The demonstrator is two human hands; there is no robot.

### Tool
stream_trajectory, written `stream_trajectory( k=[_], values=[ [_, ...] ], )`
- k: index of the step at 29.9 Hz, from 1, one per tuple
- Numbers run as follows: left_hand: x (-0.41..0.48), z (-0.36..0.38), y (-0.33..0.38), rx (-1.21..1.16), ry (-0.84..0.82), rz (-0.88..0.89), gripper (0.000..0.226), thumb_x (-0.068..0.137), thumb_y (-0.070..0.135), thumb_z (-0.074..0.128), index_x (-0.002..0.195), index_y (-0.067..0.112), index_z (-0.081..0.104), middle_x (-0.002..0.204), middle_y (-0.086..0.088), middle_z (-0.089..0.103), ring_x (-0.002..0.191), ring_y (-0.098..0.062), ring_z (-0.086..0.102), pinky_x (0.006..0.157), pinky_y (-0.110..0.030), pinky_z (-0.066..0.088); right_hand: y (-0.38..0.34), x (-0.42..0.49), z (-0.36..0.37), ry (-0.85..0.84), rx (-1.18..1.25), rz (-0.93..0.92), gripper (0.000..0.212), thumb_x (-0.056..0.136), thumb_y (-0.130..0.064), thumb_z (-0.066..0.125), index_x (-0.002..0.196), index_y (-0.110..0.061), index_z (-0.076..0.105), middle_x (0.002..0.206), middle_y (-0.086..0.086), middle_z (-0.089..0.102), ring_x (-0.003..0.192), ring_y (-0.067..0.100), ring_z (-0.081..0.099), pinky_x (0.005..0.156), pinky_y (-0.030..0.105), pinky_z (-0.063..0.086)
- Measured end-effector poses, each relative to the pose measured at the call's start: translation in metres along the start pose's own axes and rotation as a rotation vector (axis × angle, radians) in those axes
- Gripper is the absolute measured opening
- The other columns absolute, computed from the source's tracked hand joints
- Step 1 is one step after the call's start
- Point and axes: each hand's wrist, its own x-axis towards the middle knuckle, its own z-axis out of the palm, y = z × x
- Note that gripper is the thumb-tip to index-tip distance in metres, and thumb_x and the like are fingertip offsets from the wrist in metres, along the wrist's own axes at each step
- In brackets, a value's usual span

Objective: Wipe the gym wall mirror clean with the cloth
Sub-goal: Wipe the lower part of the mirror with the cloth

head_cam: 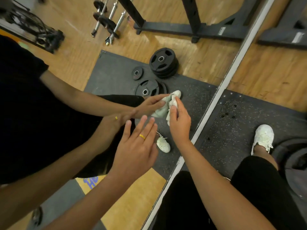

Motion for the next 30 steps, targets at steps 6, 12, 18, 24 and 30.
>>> stream_trajectory(
  k=[6, 12, 18, 24, 30],
  values=[
    [0.041, 0.014, -0.01, 0.135, 0.054, 0.082, 0.048, 0.099, 0.029, 0.048, 0.139, 0.007, 0.063, 0.15, -0.01, 0.055, 0.15, -0.028, 0.038, 0.127, -0.053, -0.003, -0.023, 0.011, -0.011, 0.082, 0.105, 0.026, 0.044, 0.111, -0.026, 0.045, 0.154, -0.017, 0.045, 0.151, 0.0, 0.055, 0.136, 0.008, 0.051, 0.111, 0.04, 0.046],
    [0.038, 0.024, -0.015, 0.105, 0.192, 0.146, 0.034, 0.098, 0.024, 0.058, 0.124, 0.009, 0.073, 0.134, -0.007, 0.069, 0.139, -0.026, 0.054, 0.126, -0.056, 0.012, -0.069, 0.029, -0.007, 0.035, 0.196, -0.23, 0.043, 0.11, -0.021, 0.05, 0.151, -0.01, 0.049, 0.149, 0.001, 0.056, 0.137, 0.012, 0.053, 0.111, 0.042, 0.047],
    [0.014, 0.004, -0.017, -0.181, 0.271, 0.068, 0.031, 0.099, 0.017, 0.056, 0.121, 0.006, 0.075, 0.132, -0.008, 0.07, 0.135, -0.022, 0.057, 0.123, -0.053, 0.03, -0.06, 0.017, 0.005, -0.022, 0.039, -0.642, 0.039, 0.105, -0.013, 0.053, 0.141, 0.001, 0.056, 0.101, 0.01, 0.063, 0.085, 0.005, 0.054, 0.074, 0.021, 0.047],
    [-0.008, 0.007, -0.031, -0.104, 0.316, 0.138, 0.028, 0.092, 0.014, 0.064, 0.116, 0.005, 0.078, 0.129, -0.01, 0.07, 0.132, -0.026, 0.06, 0.126, -0.052, 0.021, -0.033, 0.009, 0.004, -0.138, -0.166, -1.01, 0.035, 0.11, -0.02, 0.053, 0.143, -0.011, 0.049, 0.091, 0.007, 0.064, 0.072, 0.016, 0.057, 0.066, 0.025, 0.049],
    [-0.003, 0.007, -0.028, -0.106, 0.297, 0.122, 0.032, 0.093, 0.016, 0.062, 0.121, 0.005, 0.075, 0.137, -0.009, 0.065, 0.137, -0.025, 0.055, 0.126, -0.052, 0.021, -0.024, 0.031, 0.008, 0.184, -0.032, -0.338, 0.041, 0.107, -0.016, 0.054, 0.146, -0.005, 0.055, 0.098, 0.005, 0.066, 0.088, -0.006, 0.053, 0.076, 0.011, 0.044]
  ],
)
